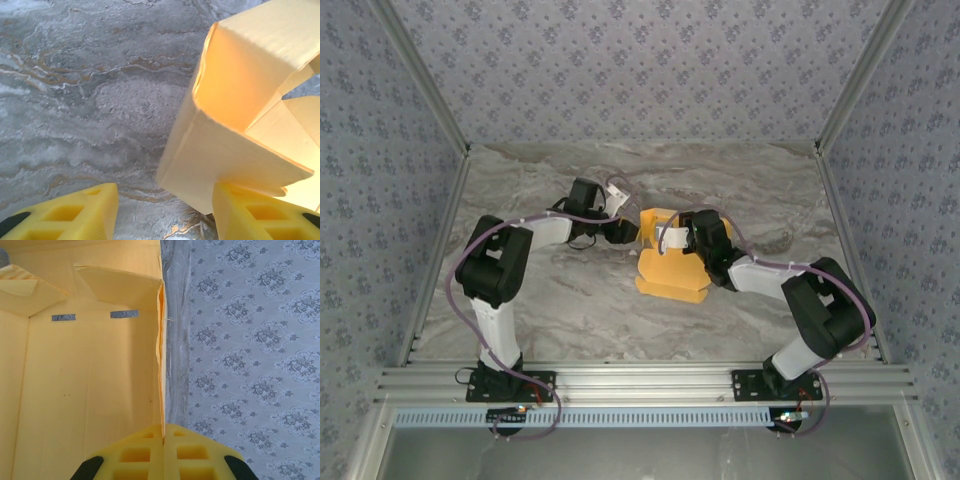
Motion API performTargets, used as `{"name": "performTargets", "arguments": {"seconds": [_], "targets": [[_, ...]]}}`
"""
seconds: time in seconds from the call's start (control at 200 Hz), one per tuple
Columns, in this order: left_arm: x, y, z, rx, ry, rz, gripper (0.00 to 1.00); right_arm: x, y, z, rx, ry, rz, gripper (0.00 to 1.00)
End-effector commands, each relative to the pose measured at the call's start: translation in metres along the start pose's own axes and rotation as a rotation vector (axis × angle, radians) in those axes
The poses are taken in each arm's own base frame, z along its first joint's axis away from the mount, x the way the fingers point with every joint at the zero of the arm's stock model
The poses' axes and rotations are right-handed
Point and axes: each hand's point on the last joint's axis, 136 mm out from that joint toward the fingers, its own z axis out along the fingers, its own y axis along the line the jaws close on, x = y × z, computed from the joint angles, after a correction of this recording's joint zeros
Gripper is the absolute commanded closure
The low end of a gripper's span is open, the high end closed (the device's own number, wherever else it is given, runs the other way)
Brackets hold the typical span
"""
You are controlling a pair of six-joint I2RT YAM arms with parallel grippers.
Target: Fold the paper box
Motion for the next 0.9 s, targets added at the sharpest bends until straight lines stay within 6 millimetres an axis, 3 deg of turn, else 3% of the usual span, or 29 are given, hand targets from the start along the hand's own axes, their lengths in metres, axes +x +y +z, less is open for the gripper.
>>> {"name": "performTargets", "arguments": {"seconds": [0.0, 0.275, 0.64, 0.894], "targets": [[-0.017, -0.012, 0.003, 0.074, -0.038, 0.054, 0.48, -0.002, 0.0, -0.002, 0.008, 0.001, 0.003, 1.0], [-0.02, -0.025, 0.012, 0.145, -0.019, 0.079, 0.49, -0.003, -0.003, -0.003, 0.01, -0.004, 0.02, 1.0], [-0.022, -0.028, 0.019, 0.156, -0.015, 0.073, 0.5, -0.005, -0.004, -0.006, 0.008, -0.013, 0.044, 1.0], [-0.026, -0.032, 0.026, 0.135, -0.053, 0.079, 0.51, -0.001, 0.006, -0.005, -0.02, 0.003, 0.047, 1.0]]}}
